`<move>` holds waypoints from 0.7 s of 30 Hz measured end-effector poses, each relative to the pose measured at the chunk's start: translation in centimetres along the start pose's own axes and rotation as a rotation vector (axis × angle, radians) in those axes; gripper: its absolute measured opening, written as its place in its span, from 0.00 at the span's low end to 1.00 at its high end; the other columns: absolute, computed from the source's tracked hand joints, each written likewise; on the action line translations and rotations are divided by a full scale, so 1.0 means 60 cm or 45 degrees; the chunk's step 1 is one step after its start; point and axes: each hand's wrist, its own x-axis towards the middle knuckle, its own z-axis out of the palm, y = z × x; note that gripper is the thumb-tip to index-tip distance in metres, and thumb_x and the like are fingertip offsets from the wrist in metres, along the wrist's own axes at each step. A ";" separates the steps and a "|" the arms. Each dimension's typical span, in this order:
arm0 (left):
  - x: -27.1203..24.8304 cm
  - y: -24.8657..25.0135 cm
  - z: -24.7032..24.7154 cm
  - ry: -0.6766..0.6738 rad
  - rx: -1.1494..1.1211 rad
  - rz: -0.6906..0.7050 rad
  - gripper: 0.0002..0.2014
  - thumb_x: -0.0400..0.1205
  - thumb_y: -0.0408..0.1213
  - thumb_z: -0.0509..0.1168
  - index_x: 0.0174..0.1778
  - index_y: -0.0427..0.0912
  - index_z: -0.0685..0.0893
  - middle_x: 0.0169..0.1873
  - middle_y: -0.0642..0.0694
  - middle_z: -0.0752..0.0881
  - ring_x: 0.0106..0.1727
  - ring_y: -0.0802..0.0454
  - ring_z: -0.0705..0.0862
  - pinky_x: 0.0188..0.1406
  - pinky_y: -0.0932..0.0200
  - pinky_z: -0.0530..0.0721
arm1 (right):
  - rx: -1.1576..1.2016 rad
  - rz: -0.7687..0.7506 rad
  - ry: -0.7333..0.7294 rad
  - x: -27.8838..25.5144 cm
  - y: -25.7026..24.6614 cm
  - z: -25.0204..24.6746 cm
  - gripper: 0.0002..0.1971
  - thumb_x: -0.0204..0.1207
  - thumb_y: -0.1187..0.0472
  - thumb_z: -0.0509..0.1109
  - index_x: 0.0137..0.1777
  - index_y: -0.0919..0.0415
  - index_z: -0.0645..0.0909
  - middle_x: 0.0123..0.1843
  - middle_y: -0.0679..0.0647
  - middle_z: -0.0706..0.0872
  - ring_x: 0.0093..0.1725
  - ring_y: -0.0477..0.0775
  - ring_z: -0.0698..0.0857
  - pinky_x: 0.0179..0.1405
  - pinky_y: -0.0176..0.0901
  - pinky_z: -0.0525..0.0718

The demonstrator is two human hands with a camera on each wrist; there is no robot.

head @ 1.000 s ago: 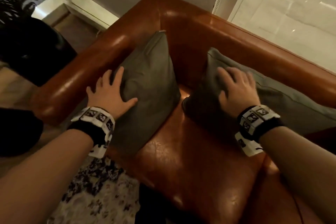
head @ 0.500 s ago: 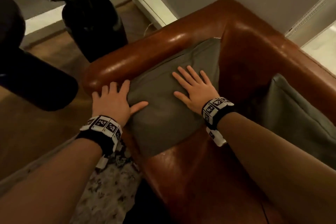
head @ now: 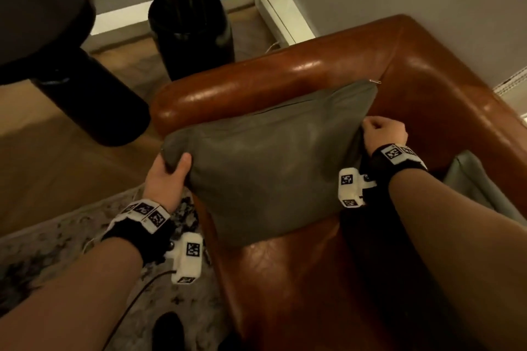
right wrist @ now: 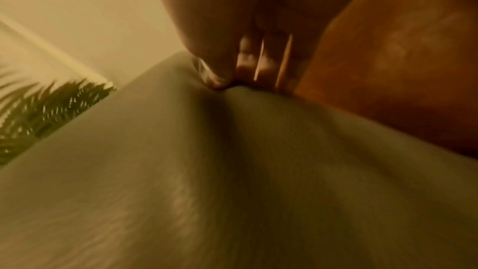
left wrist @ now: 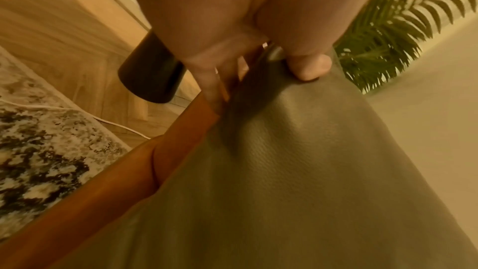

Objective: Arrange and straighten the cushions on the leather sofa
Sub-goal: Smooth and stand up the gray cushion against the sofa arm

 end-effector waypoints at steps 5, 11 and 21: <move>0.010 -0.002 0.013 0.237 0.028 -0.031 0.19 0.80 0.46 0.70 0.64 0.48 0.73 0.58 0.48 0.81 0.61 0.45 0.82 0.56 0.55 0.76 | 0.115 0.050 0.104 0.011 -0.013 0.002 0.12 0.78 0.50 0.72 0.57 0.53 0.90 0.57 0.54 0.90 0.57 0.54 0.86 0.53 0.36 0.77; -0.053 0.048 0.061 0.366 0.961 0.634 0.40 0.80 0.48 0.64 0.83 0.39 0.52 0.83 0.36 0.57 0.85 0.36 0.53 0.84 0.43 0.50 | 0.132 -0.560 0.159 -0.062 -0.030 0.031 0.24 0.83 0.57 0.62 0.79 0.57 0.71 0.78 0.56 0.75 0.78 0.56 0.72 0.77 0.46 0.68; 0.020 0.005 0.165 -0.070 1.655 0.822 0.38 0.81 0.69 0.44 0.86 0.56 0.47 0.87 0.48 0.48 0.87 0.40 0.44 0.82 0.32 0.41 | -0.896 -1.310 -0.114 -0.069 -0.017 0.157 0.32 0.85 0.39 0.46 0.87 0.45 0.49 0.88 0.48 0.51 0.87 0.57 0.46 0.84 0.61 0.45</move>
